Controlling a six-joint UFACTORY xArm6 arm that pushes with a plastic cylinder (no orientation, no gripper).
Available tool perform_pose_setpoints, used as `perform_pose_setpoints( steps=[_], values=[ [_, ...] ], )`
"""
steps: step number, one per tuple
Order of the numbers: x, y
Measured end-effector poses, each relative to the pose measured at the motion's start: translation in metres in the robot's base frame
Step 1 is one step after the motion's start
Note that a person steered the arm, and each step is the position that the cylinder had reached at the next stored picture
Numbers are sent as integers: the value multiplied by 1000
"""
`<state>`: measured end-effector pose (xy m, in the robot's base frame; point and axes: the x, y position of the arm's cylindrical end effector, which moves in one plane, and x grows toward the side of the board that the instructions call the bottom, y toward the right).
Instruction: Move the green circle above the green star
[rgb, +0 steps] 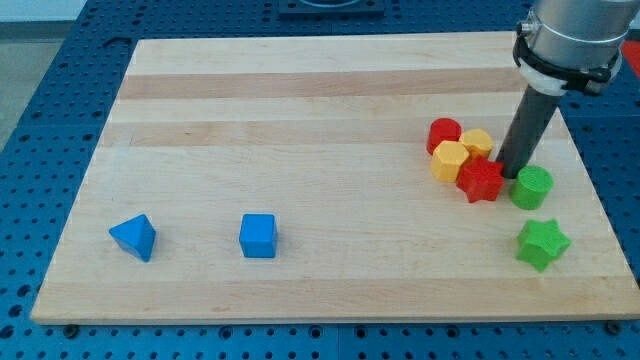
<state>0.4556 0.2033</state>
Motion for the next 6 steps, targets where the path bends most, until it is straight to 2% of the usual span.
perform_pose_setpoints(
  steps=[1, 3, 5, 6],
  values=[
    [-19, 10],
    [-13, 30],
    [54, 30],
    [51, 30]
  ],
)
